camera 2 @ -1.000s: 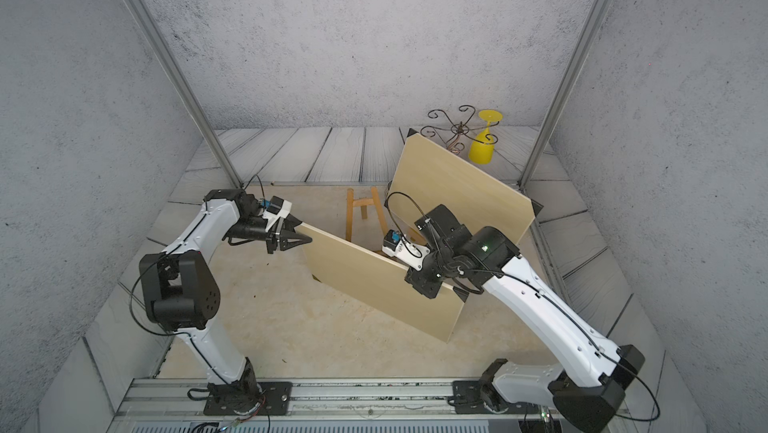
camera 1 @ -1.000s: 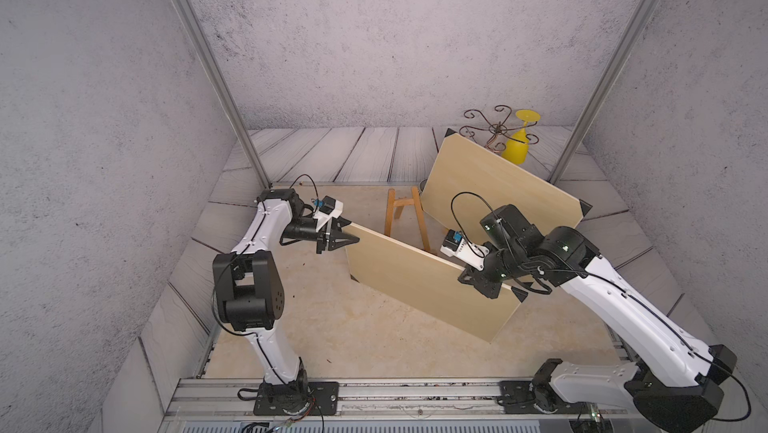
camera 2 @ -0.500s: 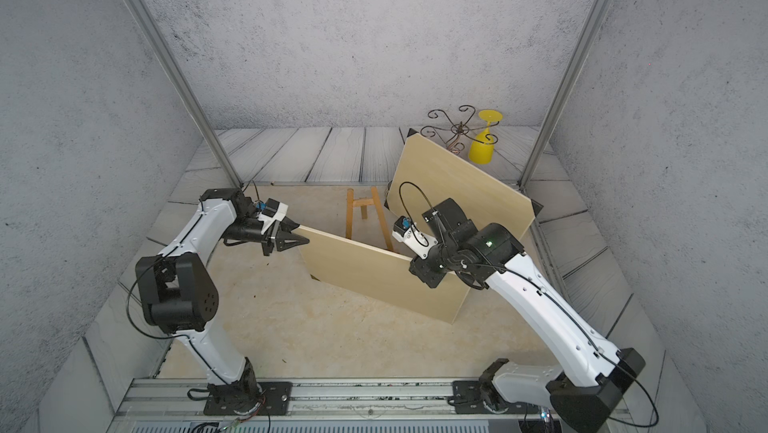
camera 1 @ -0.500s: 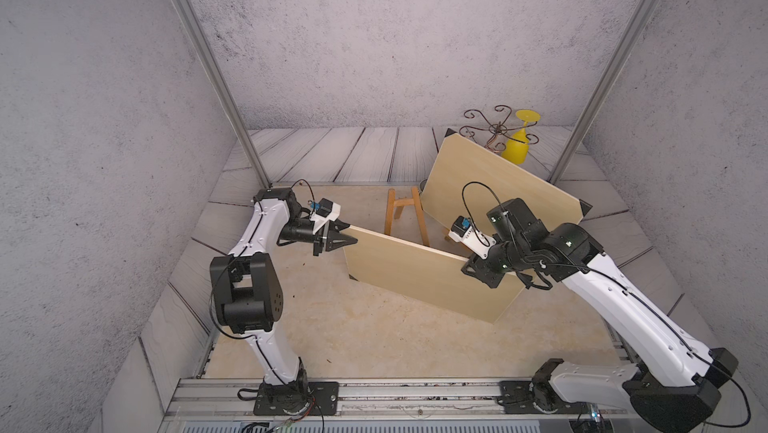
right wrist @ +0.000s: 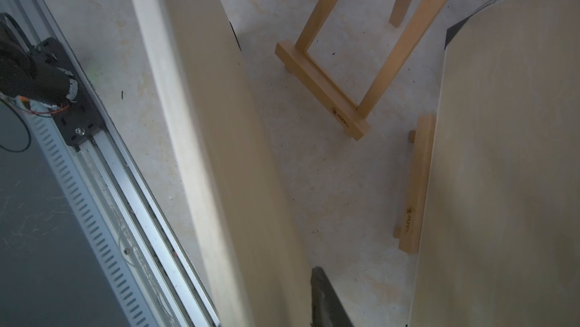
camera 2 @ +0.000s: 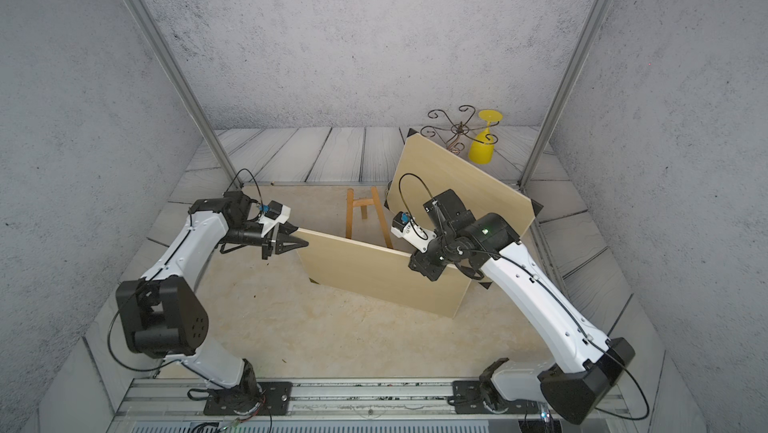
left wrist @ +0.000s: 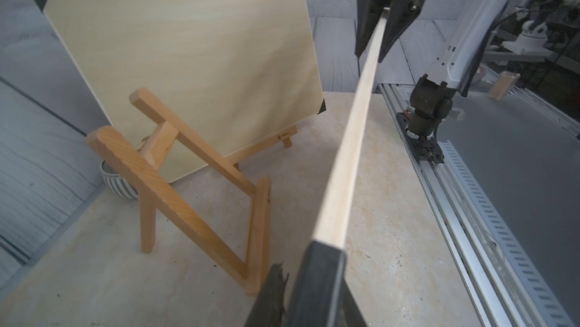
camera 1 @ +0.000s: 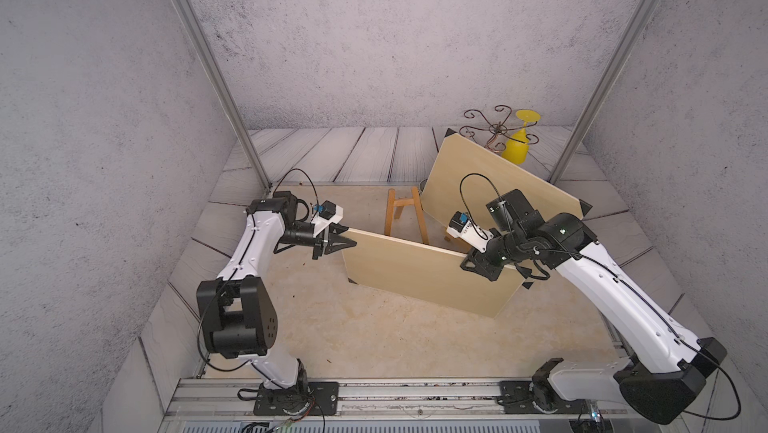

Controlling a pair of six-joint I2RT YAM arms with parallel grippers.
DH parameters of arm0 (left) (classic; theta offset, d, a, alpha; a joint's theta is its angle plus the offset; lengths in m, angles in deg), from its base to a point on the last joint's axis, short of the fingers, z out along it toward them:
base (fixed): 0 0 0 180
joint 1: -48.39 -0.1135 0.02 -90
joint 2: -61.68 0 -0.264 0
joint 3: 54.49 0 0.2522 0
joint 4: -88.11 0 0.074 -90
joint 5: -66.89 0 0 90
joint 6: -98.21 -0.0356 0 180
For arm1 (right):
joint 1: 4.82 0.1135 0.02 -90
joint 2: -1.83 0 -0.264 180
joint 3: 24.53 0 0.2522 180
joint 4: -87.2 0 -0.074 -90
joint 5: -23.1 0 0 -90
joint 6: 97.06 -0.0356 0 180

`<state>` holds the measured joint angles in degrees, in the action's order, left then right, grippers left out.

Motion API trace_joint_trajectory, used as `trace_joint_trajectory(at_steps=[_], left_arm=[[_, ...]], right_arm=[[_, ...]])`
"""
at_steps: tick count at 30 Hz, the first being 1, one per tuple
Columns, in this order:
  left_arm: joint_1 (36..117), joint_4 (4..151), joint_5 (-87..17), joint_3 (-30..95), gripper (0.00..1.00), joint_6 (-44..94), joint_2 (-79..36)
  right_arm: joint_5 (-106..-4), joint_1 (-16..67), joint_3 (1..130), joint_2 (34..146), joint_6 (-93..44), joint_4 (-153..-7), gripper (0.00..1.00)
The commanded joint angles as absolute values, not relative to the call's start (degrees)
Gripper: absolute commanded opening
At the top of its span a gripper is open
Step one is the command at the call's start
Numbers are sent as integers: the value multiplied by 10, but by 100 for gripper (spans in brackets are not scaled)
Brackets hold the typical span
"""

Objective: Assemble the easel
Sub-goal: Pick up the drawing board from the center of the board.

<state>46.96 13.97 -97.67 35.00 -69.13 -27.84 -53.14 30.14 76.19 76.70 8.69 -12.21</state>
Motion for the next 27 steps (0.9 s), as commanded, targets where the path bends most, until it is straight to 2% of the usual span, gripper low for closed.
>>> trace_joint_trajectory(at_steps=[1,3,5,7,12,27], left_arm=[[486,438,-934,270,0,-337,-199],[489,391,-929,294,0,-358,-209],[495,368,-917,311,0,-368,-217],[501,376,-893,309,0,-358,-213],[502,470,-886,259,0,-291,-182],[497,494,-891,257,0,-205,-140]], right_arm=[[-495,308,788,788,46,-182,20],[-498,308,793,790,54,-182,13],[-499,307,798,788,62,-188,13],[-487,306,803,789,70,-194,11],[-447,302,826,803,95,-189,0],[-388,277,937,826,117,-148,0]])
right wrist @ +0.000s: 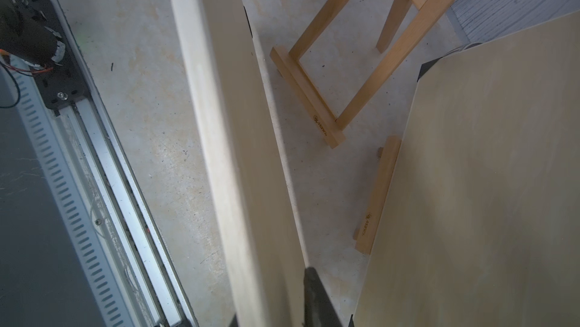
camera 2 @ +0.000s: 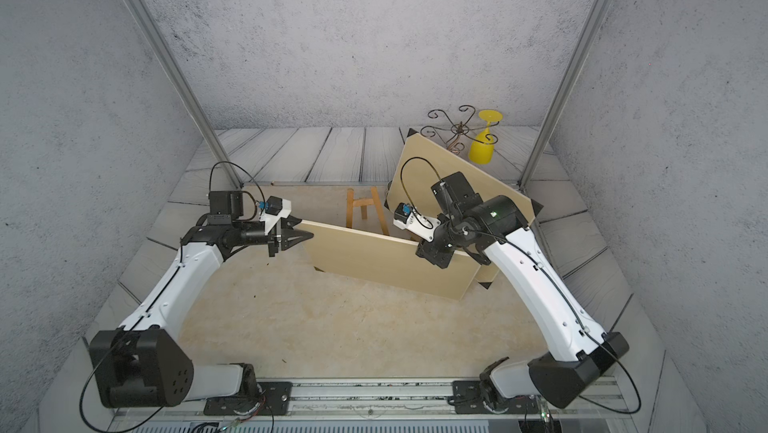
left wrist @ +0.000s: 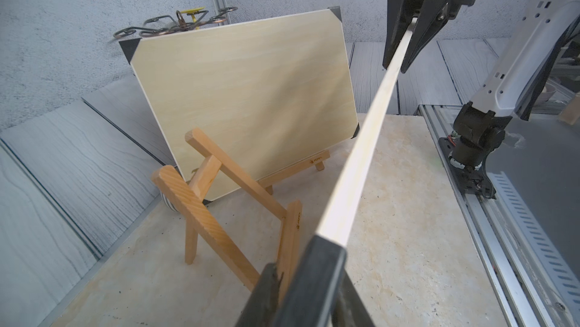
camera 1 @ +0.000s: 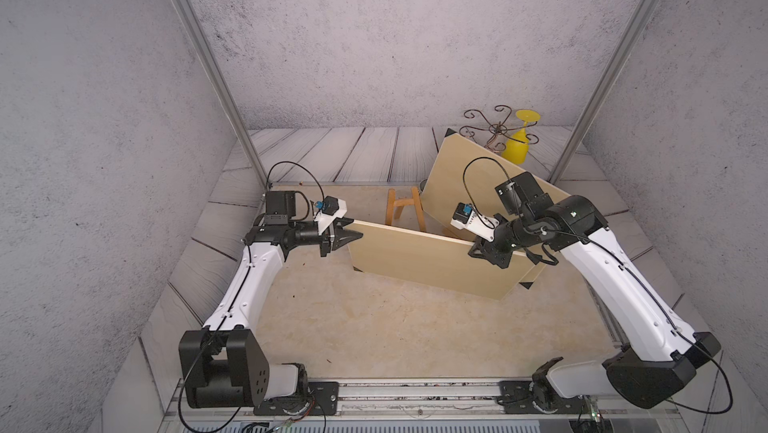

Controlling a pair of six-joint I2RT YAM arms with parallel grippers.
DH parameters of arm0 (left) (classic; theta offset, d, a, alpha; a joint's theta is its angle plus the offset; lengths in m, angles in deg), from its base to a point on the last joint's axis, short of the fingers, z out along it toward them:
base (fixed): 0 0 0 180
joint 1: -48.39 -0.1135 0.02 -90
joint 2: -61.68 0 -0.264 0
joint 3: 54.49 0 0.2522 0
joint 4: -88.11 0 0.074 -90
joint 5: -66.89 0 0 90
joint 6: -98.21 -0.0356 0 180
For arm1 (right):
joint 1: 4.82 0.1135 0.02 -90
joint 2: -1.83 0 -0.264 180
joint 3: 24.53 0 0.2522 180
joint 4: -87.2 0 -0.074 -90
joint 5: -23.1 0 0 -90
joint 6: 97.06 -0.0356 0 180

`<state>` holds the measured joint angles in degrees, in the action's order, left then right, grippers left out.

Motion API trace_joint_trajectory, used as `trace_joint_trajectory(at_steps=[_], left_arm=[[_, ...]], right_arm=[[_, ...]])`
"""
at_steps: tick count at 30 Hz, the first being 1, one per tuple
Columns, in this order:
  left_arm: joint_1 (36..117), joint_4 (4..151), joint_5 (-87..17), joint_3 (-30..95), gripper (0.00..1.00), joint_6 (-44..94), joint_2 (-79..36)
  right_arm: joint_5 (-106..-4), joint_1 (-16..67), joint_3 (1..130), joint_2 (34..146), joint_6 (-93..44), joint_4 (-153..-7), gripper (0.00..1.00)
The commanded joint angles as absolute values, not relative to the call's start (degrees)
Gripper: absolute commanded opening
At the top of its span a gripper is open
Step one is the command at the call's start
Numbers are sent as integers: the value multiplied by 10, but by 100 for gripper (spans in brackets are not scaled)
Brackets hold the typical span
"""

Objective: Assemble the easel
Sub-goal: Pick up the drawing board from the center of the board, then place the drawing board on the easel.

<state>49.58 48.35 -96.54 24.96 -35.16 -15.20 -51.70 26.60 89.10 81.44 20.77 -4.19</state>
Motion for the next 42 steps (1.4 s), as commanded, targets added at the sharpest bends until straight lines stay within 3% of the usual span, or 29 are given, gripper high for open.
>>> trace_joint_trajectory(at_steps=[1,25,42], left_arm=[[495,493,-897,259,0,-200,-137],[449,679,-810,251,0,53,-112],[446,717,-755,235,0,84,-122]], right_arm=[[-385,275,943,829,118,-147,0],[-298,241,1159,992,187,-196,0],[-230,228,1279,1109,199,-240,0]])
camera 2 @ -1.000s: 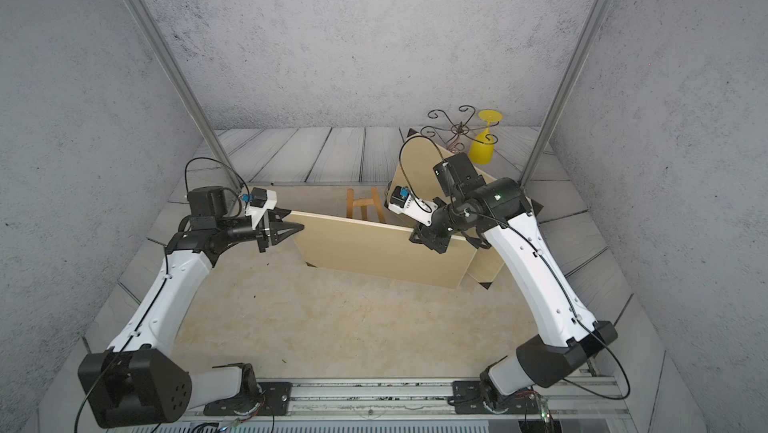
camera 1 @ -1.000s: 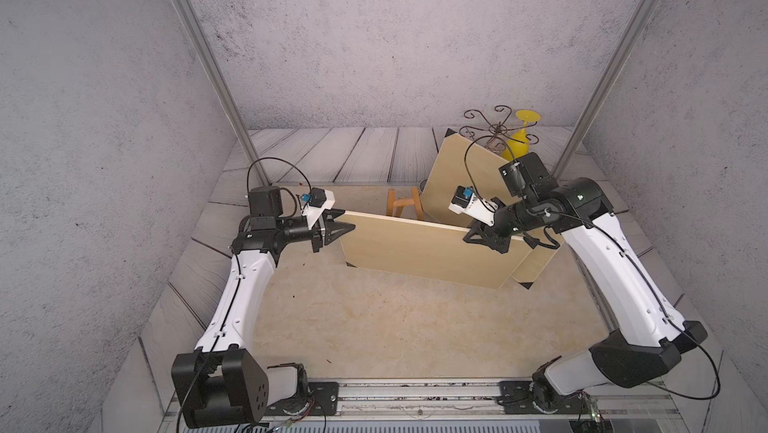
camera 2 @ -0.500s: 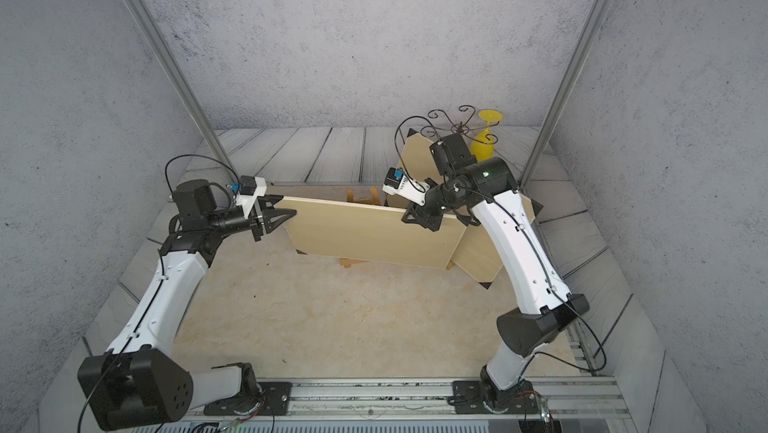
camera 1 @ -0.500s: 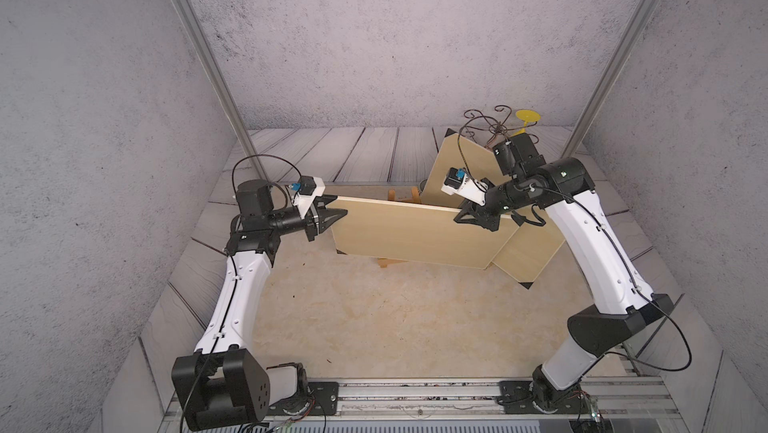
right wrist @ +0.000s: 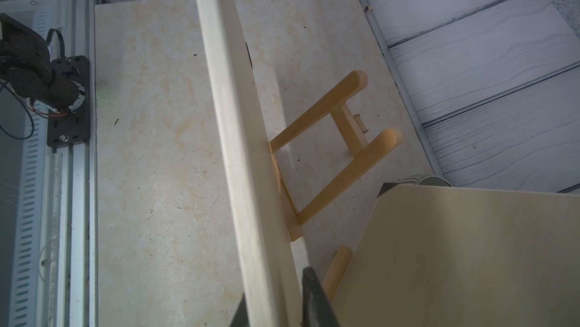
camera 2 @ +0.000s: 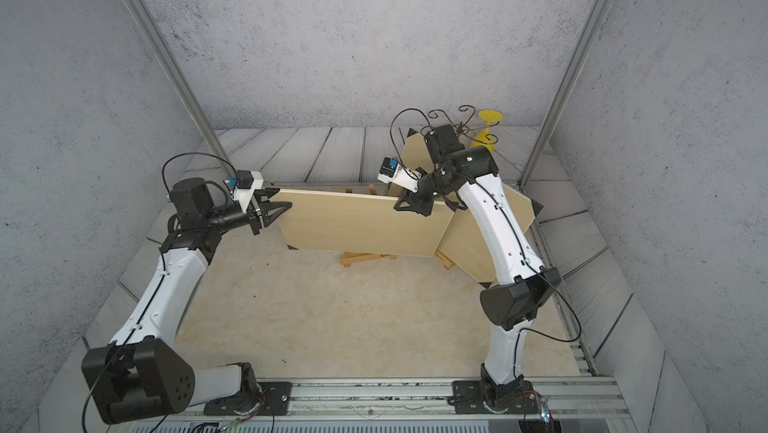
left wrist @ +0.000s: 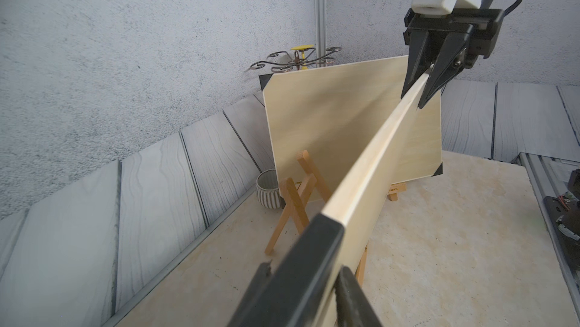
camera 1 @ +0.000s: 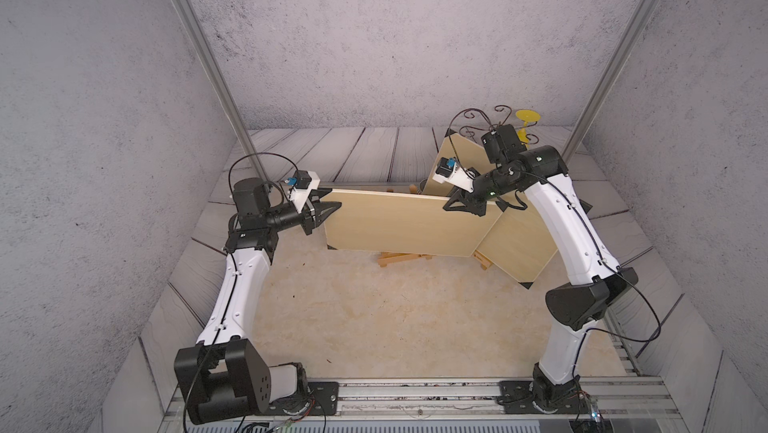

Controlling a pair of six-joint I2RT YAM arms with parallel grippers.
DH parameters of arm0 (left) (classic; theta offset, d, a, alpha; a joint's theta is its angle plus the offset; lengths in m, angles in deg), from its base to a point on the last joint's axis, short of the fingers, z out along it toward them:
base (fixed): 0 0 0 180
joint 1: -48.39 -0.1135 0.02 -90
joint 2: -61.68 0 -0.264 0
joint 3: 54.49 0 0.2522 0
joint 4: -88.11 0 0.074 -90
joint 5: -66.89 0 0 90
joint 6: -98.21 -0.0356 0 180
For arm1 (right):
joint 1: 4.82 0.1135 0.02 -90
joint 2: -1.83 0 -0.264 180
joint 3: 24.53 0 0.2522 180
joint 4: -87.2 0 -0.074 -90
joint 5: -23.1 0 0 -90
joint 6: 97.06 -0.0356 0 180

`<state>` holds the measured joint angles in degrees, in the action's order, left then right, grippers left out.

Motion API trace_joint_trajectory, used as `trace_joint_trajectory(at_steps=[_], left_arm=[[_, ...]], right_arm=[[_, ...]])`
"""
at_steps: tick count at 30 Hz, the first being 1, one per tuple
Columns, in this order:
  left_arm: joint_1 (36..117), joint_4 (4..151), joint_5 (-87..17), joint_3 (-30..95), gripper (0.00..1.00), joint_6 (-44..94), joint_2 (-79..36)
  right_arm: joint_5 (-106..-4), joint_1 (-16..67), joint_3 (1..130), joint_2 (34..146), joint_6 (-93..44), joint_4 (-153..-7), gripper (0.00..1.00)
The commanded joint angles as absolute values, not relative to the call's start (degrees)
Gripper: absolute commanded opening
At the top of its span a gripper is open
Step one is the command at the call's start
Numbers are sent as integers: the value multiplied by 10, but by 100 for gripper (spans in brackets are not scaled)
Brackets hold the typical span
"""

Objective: Assemble the easel
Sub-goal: Place the drawing board on the easel.

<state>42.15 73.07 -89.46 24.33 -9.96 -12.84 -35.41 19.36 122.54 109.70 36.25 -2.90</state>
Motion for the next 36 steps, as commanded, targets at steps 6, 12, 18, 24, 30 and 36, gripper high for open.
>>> trace_joint_trajectory(at_steps=[6,12,18,24,30,36], left_arm=[[445,764,-772,229,0,129,-133],[445,819,-779,195,0,174,-126],[446,814,-751,183,0,174,-106],[447,914,-739,154,0,224,-100],[447,945,-739,161,0,247,-114],[447,946,-736,151,0,244,-112]], right_arm=[[-226,227,1313,1126,212,-228,0],[-237,227,1337,1144,231,-221,0],[-241,227,1342,1157,235,-242,0],[-232,227,1363,1166,232,-250,0],[-240,227,1364,1170,238,-266,0],[-246,227,1371,1181,247,-282,0]])
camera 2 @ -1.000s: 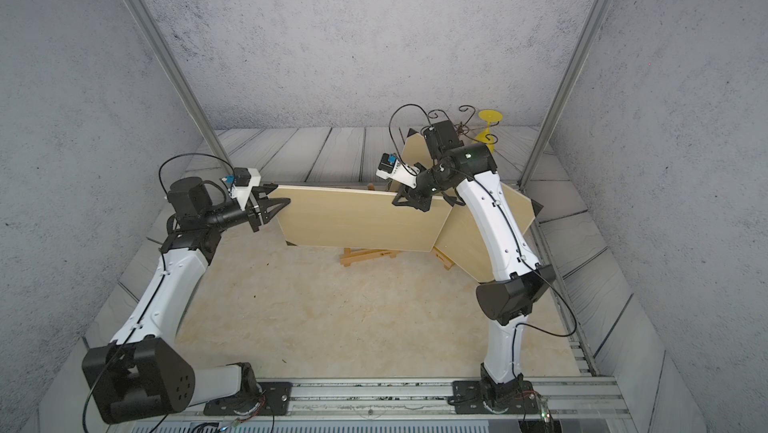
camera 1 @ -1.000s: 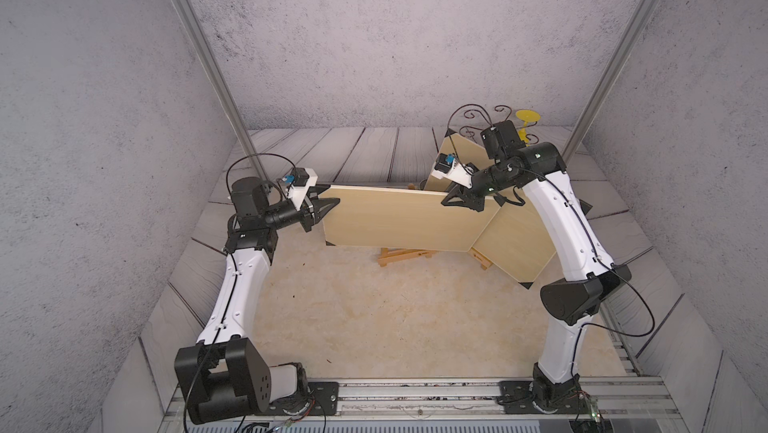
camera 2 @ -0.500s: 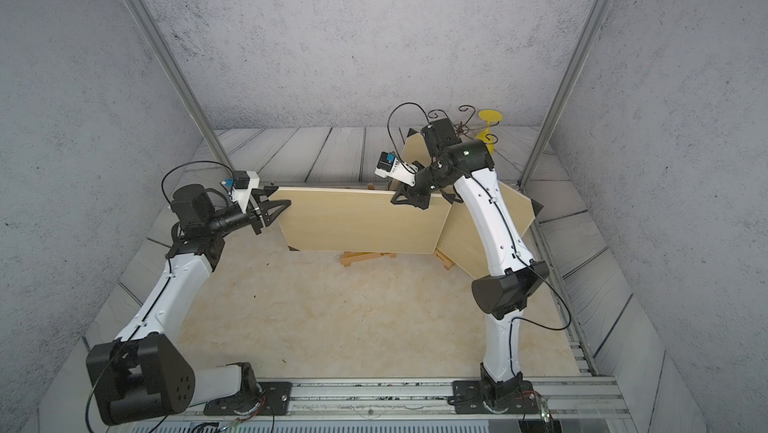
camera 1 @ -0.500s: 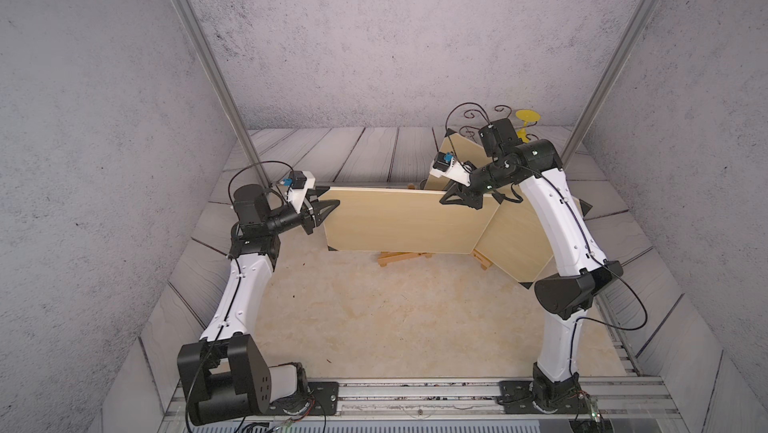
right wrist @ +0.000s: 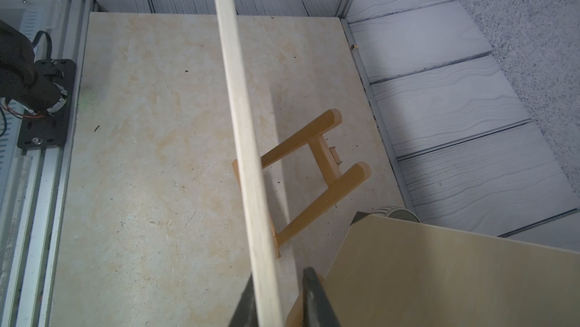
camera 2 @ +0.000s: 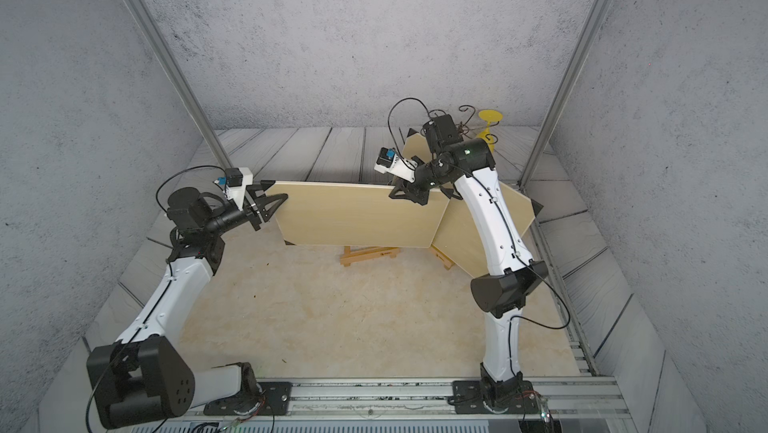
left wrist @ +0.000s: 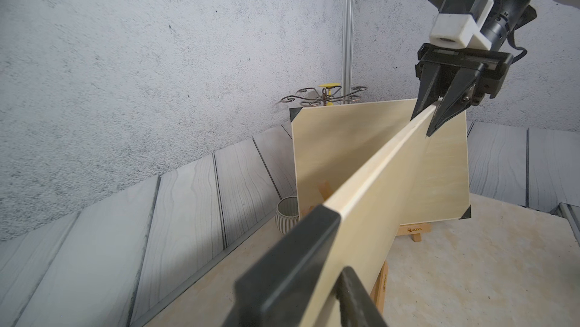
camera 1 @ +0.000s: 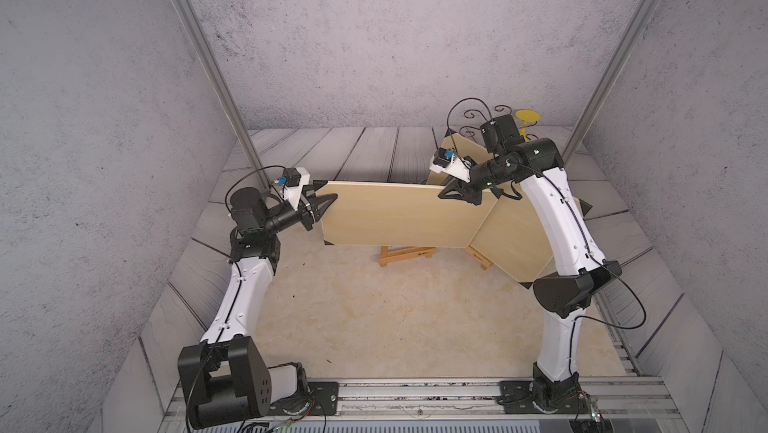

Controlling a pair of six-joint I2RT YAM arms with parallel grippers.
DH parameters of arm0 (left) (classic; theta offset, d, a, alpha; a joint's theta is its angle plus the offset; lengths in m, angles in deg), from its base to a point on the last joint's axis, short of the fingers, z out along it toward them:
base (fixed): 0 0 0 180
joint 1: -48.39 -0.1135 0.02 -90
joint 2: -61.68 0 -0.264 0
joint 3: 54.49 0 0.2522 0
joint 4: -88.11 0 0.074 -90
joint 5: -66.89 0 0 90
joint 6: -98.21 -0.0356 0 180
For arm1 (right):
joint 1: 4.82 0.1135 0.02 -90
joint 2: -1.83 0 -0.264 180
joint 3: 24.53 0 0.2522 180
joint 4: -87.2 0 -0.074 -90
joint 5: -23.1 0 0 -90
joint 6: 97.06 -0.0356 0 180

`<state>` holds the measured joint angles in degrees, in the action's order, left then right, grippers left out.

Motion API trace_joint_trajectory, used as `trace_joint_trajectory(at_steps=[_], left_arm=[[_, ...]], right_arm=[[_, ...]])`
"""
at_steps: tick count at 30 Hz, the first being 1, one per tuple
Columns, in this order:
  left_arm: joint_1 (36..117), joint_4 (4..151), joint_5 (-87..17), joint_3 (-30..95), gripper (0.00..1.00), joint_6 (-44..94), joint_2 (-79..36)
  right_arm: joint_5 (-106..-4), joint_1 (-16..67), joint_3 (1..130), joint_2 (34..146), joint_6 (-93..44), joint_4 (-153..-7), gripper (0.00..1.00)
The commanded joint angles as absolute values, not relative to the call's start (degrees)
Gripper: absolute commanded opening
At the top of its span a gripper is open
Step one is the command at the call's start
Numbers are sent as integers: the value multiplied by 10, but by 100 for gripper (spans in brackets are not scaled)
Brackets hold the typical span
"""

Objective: Assemble the easel
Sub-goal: Place the drawing board on the easel.

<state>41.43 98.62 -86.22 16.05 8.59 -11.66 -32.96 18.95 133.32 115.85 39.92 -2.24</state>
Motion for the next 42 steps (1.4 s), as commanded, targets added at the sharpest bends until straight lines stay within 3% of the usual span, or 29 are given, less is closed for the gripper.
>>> trace_joint_trajectory(at_steps=[1,19,32,36,39,42], left_arm=[[447,947,-737,150,0,244,-113],[437,921,-658,93,0,278,-110],[412,947,-655,94,0,286,-149],[398,900,-765,115,0,168,-166],[394,897,-741,94,0,115,-142],[368,880,-829,102,0,80,-150]], right_arm=[[-243,227,1370,1184,247,-285,0],[-163,228,1331,1189,179,-337,0],[-183,251,1275,1172,156,-339,0],[-191,252,1265,1159,154,-342,0],[-193,254,1221,1130,139,-388,0],[-200,254,1195,1109,134,-407,0]])
